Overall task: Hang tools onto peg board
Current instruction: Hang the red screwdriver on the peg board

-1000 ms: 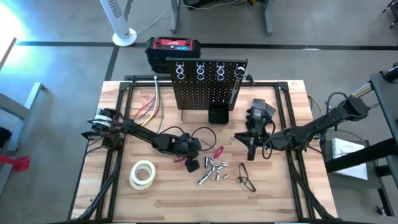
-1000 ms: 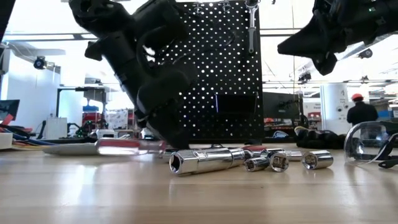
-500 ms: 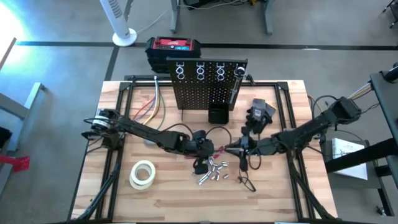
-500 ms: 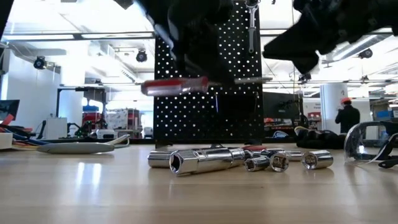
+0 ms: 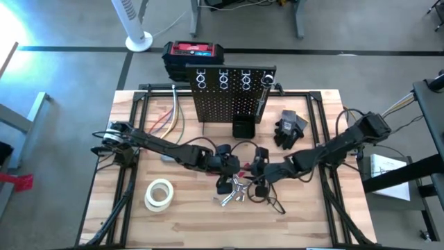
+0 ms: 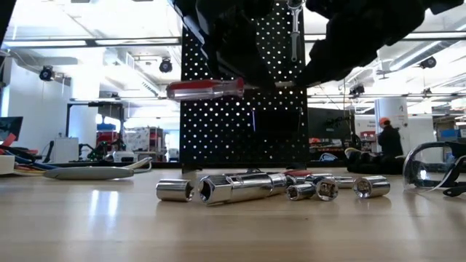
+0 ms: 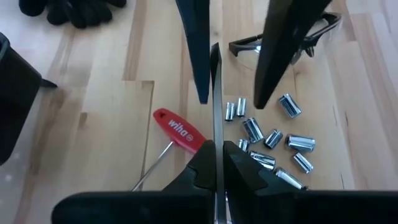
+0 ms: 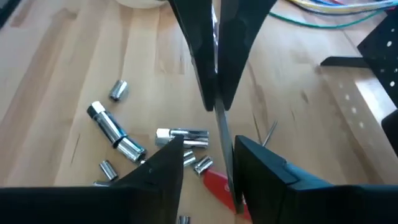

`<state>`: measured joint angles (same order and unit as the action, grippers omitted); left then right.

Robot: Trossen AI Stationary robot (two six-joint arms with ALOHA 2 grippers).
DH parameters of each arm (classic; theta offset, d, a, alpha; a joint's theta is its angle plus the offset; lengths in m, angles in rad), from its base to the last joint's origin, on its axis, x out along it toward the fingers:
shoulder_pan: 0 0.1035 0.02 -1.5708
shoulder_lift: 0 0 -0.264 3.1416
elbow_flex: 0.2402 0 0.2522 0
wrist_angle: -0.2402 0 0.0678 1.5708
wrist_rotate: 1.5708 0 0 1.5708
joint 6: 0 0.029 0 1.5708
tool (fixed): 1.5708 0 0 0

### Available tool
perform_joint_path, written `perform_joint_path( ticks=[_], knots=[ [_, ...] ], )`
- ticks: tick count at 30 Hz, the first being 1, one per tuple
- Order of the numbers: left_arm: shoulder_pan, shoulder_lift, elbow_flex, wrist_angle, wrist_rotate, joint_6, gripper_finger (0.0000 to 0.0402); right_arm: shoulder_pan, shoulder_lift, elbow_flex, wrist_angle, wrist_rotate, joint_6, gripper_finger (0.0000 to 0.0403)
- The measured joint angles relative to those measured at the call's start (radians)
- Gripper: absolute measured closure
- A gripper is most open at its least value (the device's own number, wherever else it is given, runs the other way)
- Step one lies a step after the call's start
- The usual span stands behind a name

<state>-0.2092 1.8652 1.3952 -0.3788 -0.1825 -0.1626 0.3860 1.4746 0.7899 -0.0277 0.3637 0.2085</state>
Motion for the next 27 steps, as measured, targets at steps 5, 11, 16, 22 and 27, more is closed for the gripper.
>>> perform_joint_path(
  ticks=[5, 11, 16, 22, 27],
  knots=[
    [-0.002, 0.0, -0.001, 0.001, 0.0, 0.002, 0.0401, -0.011, 0.016, 0.007, 0.001, 0.001, 0.016, 0.0318],
    [-0.006, 0.0, 0.002, -0.004, 0.007, 0.009, 0.0401, -0.013, 0.009, 0.007, -0.004, -0.003, 0.001, 0.0392],
    [-0.011, -0.004, 0.023, -0.053, -0.009, 0.008, 0.0385, -0.012, 0.009, 0.007, 0.001, 0.041, 0.055, 0.0398],
    [-0.046, -0.111, 0.033, -0.189, -0.089, -0.021, 0.0343, -0.004, 0.016, -0.018, 0.001, 0.147, 0.137, 0.0401],
    [-0.101, -0.271, -0.042, -0.167, -0.25, -0.038, 0.0322, 0.031, 0.005, -0.085, 0.11, 0.295, 0.176, 0.0401]
  ],
)
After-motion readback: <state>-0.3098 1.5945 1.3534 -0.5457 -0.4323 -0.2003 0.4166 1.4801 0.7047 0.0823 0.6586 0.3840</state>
